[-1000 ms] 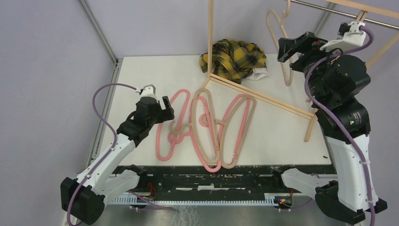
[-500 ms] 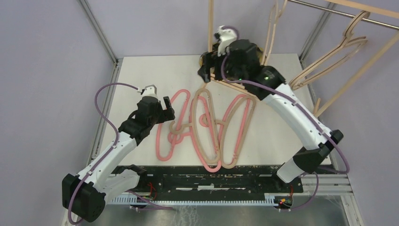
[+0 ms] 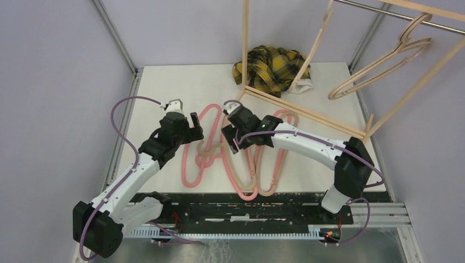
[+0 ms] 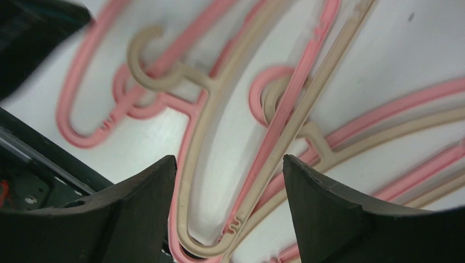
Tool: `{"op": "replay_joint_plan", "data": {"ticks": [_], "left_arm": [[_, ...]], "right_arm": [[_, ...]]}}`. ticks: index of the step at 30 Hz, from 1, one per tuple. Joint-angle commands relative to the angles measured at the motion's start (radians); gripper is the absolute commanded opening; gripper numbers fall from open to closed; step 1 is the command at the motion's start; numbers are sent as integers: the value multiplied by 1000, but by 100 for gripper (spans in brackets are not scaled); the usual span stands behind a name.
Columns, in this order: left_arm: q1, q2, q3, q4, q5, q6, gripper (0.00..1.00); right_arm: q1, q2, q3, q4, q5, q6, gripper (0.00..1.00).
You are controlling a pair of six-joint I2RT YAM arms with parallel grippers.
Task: Organize the hangers
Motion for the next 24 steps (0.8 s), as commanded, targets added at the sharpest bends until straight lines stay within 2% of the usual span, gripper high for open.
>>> {"op": "replay_joint_plan", "data": {"ticks": [1, 6, 10, 17, 20, 22, 24], "left_arm": [[4, 10, 31, 5, -39, -8, 99], [4, 25, 38, 4, -30, -16, 99], [3, 7, 35, -3, -43, -13, 99], [3, -8, 25, -12, -46, -8, 99], [3, -15, 18, -8, -46, -9, 99], [5, -16, 18, -10, -48, -8, 99], [3, -16, 19, -10, -48, -8, 99]], "right_arm": [[89, 28, -94, 50, -15, 77, 77], [168, 83, -136, 69, -28, 111, 76], [180, 112, -172, 111, -71, 138, 75], [180, 185, -216, 147, -47, 165, 69], [179, 220, -222, 160, -60, 169, 56], [180, 228, -225, 159, -51, 177, 39], [180, 214, -232, 157, -25, 186, 17]]}}
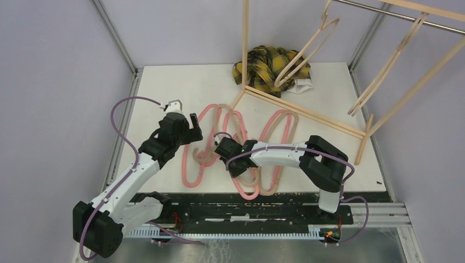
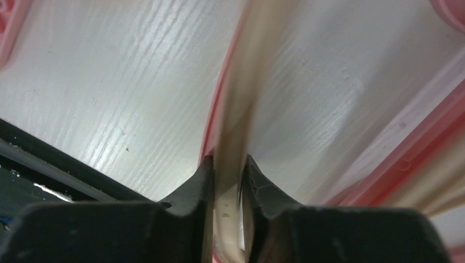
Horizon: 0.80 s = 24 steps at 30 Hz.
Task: Organize the hangers
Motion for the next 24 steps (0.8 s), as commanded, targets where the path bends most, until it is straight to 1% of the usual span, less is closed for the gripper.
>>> {"op": "replay_joint_plan", "data": {"ticks": [1, 2, 5, 10, 12, 16, 19, 21, 24], "left_arm": [[4, -21, 19, 16, -24, -7, 99], [5, -21, 21, 16, -25, -7, 99], [4, -21, 23, 16, -24, -8, 99], [4, -28, 30, 14, -24, -9, 99], [3, -37, 34, 10, -28, -10, 99], [4, -56, 44, 0, -38, -9, 99], [3, -65, 55, -15, -47, -5, 99], [4, -74, 61, -26, -53, 1, 99], [4, -88, 64, -31, -54, 6, 99]], "right_arm": [[-2, -21, -12, 18, 52, 35, 7], [-1, -36, -13, 9, 70, 37, 3], [-2, -86, -7, -31, 118, 39, 1], [-1, -203, 18, -107, 154, 55, 3], [-2, -257, 26, -142, 191, 60, 3], [-3, -346, 44, -208, 334, 60, 4], [-7, -382, 65, -265, 432, 76, 2], [-9, -415, 74, -285, 453, 90, 1], [-9, -478, 75, -276, 443, 115, 1]]}}
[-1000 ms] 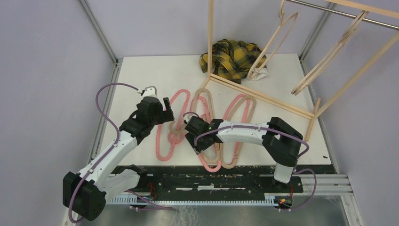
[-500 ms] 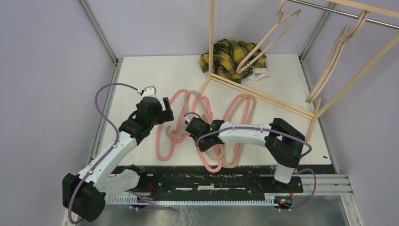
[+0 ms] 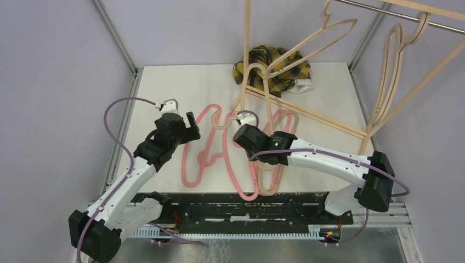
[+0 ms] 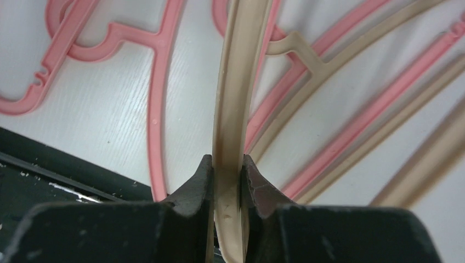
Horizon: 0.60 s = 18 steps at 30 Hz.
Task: Organize the hangers
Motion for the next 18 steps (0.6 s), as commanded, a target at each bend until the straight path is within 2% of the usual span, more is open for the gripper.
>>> {"op": "replay_joint_plan", "data": {"ticks": [1, 10, 18], "left_arm": [[4, -34, 49, -8, -26, 6, 99], [3, -41, 60, -8, 7, 5, 99], [4, -70, 63, -23, 19, 11, 99]], "right_arm": [[1, -106, 45, -20, 86, 63, 1], [1, -163, 54, 261, 96, 192, 1], [7, -10, 224, 433, 194, 210, 1]]}}
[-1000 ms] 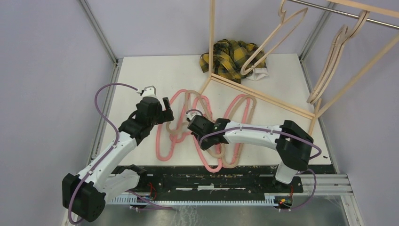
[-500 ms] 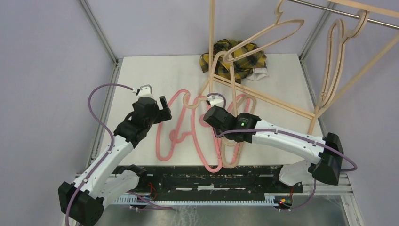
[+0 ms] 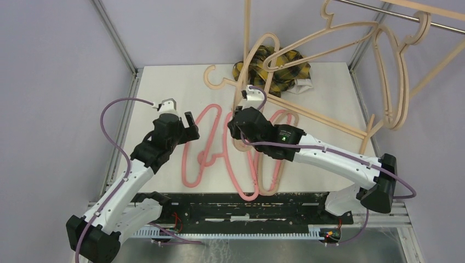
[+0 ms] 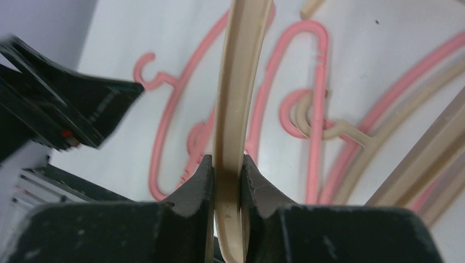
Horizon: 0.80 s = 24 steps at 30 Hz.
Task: Organize the hangers
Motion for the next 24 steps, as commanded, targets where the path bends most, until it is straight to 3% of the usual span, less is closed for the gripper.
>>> {"op": "replay_joint_plan", "data": {"ticks": [1, 11, 24], "left_arm": [[4, -38, 46, 6, 12, 13, 99], [3, -76, 38, -19, 4, 29, 99], [4, -111, 19, -37, -8, 40, 99]], "right_arm": [[7, 76, 129, 192, 119, 15, 1], [7, 273, 416, 277, 152, 15, 1], [-18, 322, 545, 304, 202, -8, 1]]}}
